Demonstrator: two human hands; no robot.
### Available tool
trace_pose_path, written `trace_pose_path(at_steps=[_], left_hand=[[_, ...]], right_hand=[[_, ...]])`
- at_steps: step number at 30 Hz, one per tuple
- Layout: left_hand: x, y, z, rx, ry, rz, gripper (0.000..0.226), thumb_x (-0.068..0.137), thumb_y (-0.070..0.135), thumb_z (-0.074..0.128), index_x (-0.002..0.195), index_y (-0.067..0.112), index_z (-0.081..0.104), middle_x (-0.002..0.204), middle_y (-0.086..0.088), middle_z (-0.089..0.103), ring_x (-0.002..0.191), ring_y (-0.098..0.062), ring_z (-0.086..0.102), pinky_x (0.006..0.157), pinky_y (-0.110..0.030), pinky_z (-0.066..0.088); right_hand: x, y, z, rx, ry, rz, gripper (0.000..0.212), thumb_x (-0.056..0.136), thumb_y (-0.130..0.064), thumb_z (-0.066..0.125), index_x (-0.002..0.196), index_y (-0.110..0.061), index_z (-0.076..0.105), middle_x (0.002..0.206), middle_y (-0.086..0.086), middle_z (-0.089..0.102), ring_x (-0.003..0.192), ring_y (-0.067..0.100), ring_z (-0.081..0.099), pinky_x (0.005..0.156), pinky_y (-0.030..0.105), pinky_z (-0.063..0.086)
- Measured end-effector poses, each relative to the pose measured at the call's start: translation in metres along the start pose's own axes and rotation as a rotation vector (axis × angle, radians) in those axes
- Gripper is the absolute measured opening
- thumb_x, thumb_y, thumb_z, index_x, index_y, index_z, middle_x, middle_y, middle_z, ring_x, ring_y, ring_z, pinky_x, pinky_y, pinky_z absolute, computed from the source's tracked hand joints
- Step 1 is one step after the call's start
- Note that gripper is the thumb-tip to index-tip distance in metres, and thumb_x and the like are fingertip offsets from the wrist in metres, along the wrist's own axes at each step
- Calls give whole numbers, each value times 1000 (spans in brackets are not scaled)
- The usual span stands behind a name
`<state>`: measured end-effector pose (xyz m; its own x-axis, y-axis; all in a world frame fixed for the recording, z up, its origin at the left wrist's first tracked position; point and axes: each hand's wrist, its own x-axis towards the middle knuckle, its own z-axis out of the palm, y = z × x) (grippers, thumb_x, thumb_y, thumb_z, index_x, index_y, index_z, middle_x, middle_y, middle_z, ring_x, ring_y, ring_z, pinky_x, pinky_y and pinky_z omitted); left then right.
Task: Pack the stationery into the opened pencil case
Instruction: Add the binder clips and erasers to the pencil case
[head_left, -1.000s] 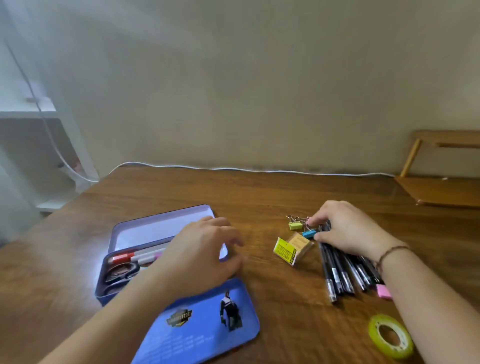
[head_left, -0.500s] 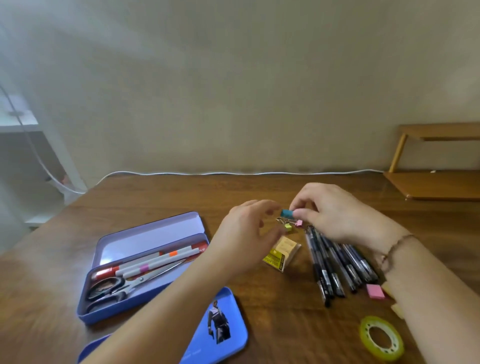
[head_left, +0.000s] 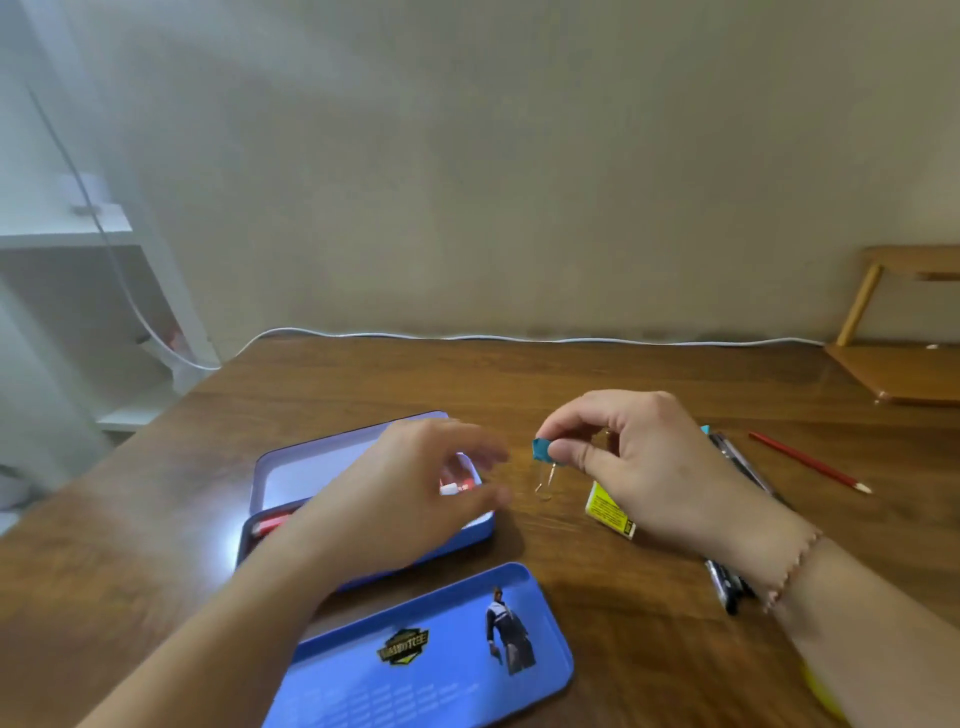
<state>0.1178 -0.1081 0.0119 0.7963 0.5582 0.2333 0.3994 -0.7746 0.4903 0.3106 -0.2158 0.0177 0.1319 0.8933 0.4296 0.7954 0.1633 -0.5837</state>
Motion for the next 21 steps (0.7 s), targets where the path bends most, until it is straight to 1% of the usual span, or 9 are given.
trace_pose_path(at_steps=[1, 3, 4, 6, 8, 9, 13, 18, 21], left_hand=[[-4, -12, -7, 101, -2, -27, 20, 84, 44, 70, 103, 39, 70, 92, 23, 65, 82, 1, 60, 67, -10, 43], [-9, -38, -15, 258, 15, -114, 18, 83, 39, 72, 101, 37, 72, 94, 17, 64, 78, -5, 56, 68, -18, 45], [-11, -50, -15, 300, 26, -151, 16, 83, 37, 72, 99, 35, 73, 91, 15, 64, 75, -7, 54, 67, -22, 46], [-13, -67, -12, 321, 35, -194, 12, 82, 37, 72, 93, 32, 75, 80, 14, 64, 68, -6, 52, 64, -23, 45], [-15, -76, -7, 309, 38, -215, 9, 82, 38, 71, 87, 33, 75, 69, 15, 60, 64, -4, 51, 60, -20, 42], [-15, -79, -5, 300, 46, -219, 8, 82, 38, 71, 87, 34, 76, 67, 15, 60, 64, -5, 52, 60, -21, 44], [-15, -86, -4, 261, 80, -228, 5, 80, 38, 72, 80, 35, 76, 71, 13, 67, 67, -9, 57, 67, -34, 53], [-16, -89, -6, 247, 70, -235, 6, 80, 38, 72, 78, 34, 75, 74, 13, 69, 68, -9, 59, 66, -35, 55], [-15, -89, -6, 251, 56, -245, 6, 81, 38, 72, 81, 33, 76, 75, 13, 69, 68, -8, 59, 66, -32, 56]], right_hand=[[2, 0, 4, -25, 3, 13, 11, 82, -18, 74, 86, -29, 75, 78, -18, 70, 77, 0, 62, 68, 12, 45], [12, 0, 14, -85, -16, 39, 9, 82, -21, 74, 86, -29, 76, 80, -15, 71, 75, 3, 61, 71, 23, 51], [19, -1, 21, -112, -35, 43, 8, 82, -22, 73, 86, -29, 76, 82, -14, 71, 75, 4, 60, 72, 29, 53], [34, -5, 37, -169, -83, 34, 8, 83, -24, 72, 87, -29, 75, 89, -14, 69, 77, 6, 57, 74, 37, 53], [48, -9, 52, -255, -139, 30, 9, 84, -27, 70, 92, -30, 74, 96, -13, 67, 84, 9, 56, 74, 36, 52], [54, -11, 59, -302, -170, 37, 9, 86, -29, 69, 94, -30, 74, 98, -13, 66, 88, 10, 56, 73, 34, 51], [70, -17, 79, -436, -294, 59, 10, 87, -32, 66, 96, -30, 71, 103, -10, 64, 94, 13, 56, 69, 28, 43], [78, -19, 89, -549, -356, 64, 13, 87, -32, 66, 99, -30, 72, 103, -9, 62, 95, 15, 57, 76, 33, 53], [80, -18, 92, -572, -355, 75, 12, 87, -29, 67, 98, -29, 73, 102, -8, 63, 92, 15, 57, 75, 32, 54]])
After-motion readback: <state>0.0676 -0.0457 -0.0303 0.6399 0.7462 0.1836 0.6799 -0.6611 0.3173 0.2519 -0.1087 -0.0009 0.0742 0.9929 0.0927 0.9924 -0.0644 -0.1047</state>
